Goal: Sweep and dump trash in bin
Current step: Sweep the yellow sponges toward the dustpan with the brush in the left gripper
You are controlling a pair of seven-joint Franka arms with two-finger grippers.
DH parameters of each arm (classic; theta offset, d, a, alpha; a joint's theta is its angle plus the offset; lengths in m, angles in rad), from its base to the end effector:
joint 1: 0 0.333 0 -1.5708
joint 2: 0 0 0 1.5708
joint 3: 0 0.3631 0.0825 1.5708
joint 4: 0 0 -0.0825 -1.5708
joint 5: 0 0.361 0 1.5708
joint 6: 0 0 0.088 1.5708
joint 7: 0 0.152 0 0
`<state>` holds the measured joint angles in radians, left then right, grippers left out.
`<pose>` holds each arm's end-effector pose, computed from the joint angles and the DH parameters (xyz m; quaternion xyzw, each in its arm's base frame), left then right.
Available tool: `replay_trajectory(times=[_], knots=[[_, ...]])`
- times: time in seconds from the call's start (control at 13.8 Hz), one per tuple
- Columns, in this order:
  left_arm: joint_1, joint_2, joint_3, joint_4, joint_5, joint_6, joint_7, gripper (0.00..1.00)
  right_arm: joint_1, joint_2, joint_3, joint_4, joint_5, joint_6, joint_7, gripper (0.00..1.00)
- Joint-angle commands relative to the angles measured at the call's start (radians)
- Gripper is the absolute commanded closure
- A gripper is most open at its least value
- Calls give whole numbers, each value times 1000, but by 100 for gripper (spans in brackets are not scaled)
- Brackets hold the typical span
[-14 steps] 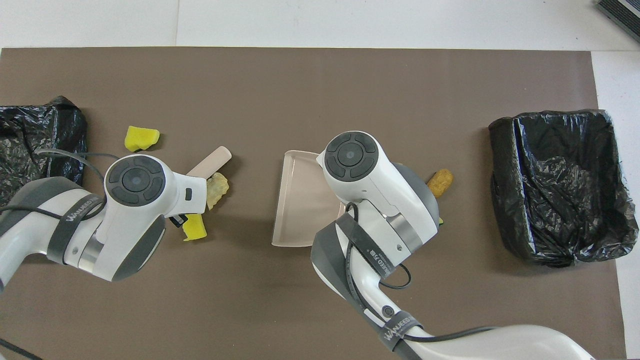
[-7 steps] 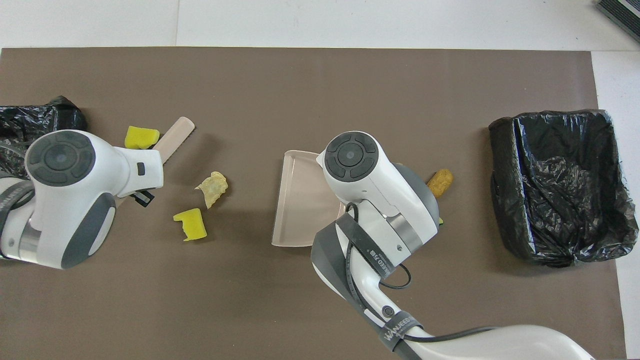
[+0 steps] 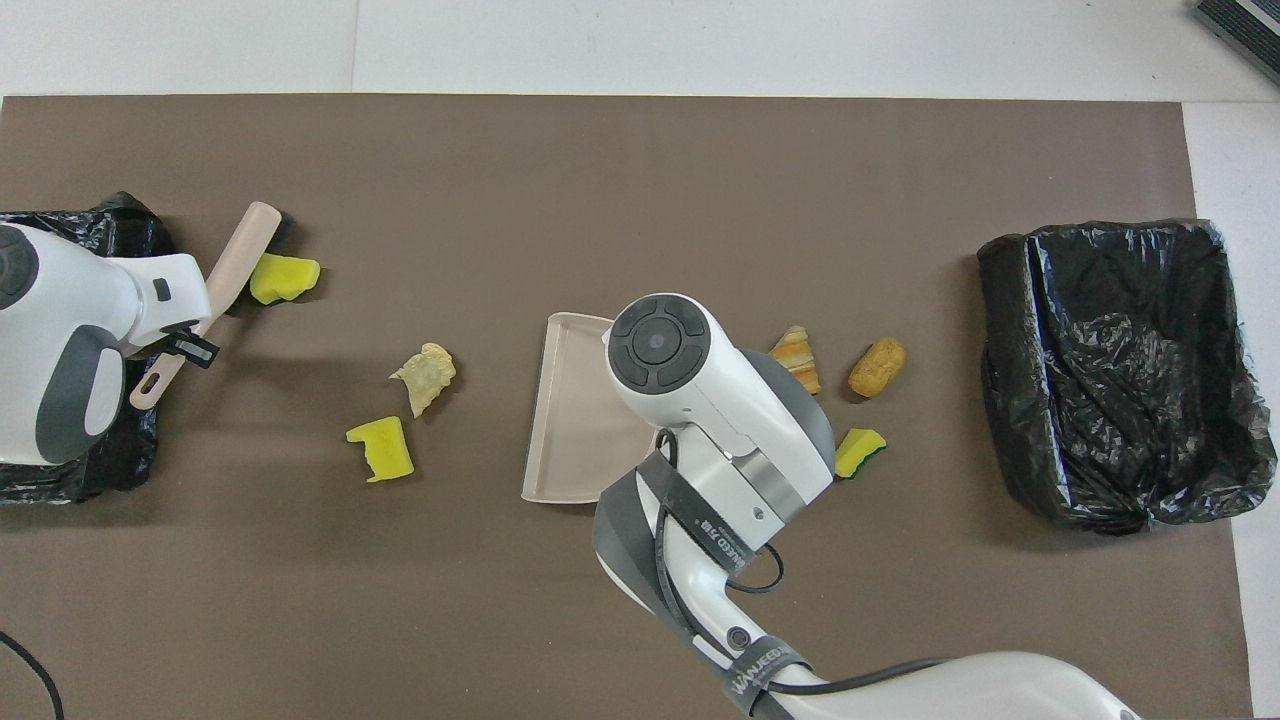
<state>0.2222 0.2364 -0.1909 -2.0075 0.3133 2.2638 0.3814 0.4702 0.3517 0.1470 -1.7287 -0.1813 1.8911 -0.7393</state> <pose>0.5906 0.0415 0.3598 -0.9586 0.2664 0.0068 0.1000 0.5192 0.3332 0.3782 0.7521 0.6501 -0.0950 0.0517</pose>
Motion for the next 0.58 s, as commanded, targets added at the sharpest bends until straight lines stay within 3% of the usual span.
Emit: replay_trajectory(times=[0.0, 0.22, 0.51], knots=[[-90, -78, 4, -94, -17, -56, -4, 100, -7, -7, 3, -26, -1, 36, 24, 100], [-145, -152, 1, -217, -23, -52, -48, 100, -7, -7, 3, -26, 0, 37, 26, 100], [-277, -181, 1, -228, -23, -117, -212, 100, -7, -7, 3, -25, -1, 34, 26, 100]])
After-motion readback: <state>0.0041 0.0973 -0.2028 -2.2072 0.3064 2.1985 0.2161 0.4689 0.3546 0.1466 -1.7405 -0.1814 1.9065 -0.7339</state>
